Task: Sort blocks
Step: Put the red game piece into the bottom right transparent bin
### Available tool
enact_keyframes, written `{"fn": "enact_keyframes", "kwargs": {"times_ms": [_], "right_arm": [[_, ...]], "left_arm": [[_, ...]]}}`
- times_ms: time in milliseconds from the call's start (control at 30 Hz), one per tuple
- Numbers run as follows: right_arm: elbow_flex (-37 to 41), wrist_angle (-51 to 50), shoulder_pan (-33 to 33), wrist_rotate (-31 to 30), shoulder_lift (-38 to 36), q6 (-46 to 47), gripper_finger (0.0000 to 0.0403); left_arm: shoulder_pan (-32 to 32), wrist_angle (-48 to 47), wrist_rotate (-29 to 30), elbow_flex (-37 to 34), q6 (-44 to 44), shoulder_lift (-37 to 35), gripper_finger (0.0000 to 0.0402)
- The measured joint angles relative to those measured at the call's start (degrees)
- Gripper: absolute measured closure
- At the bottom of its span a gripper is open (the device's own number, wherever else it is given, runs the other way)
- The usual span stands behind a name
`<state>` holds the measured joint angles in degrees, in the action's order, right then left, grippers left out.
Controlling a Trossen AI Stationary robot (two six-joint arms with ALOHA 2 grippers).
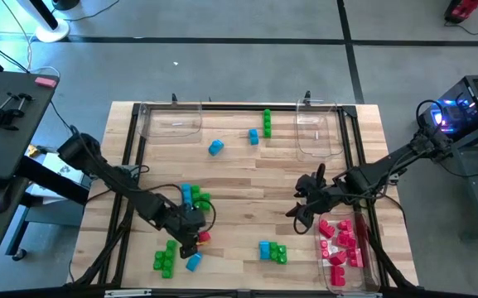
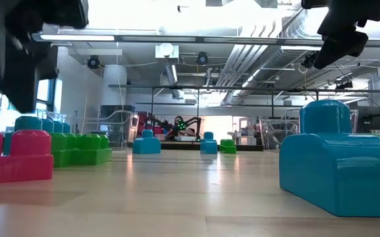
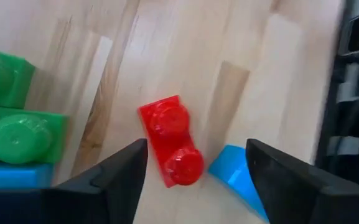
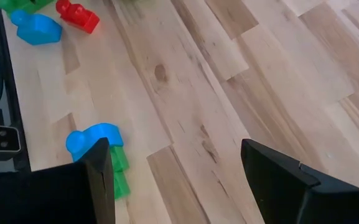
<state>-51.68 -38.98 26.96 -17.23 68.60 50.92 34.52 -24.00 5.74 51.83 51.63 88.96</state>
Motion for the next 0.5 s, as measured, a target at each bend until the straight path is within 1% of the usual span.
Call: {"fn": "enact_keyframes", "kwargs": {"times_ms": [167, 433, 500], "right_arm": [[0.0, 0.0, 0.0, -0.3, 0.0, 0.0, 0.0174], [0.0, -0.2, 0.0, -1.3, 0.0, 0.0, 0.0174], [0.0, -0.2, 0.0, -1.3, 0.0, 0.0, 0.0174]], "left_arm": [[0.0, 2.3, -0.1, 0.0, 0.7, 3.4, 0.0135], [0.0, 2.0, -0.3, 0.0, 4.0, 9.6, 0.0137], [-0.1, 1.9, -0.5, 0.1, 5.7, 10.1, 0.0137]]}}
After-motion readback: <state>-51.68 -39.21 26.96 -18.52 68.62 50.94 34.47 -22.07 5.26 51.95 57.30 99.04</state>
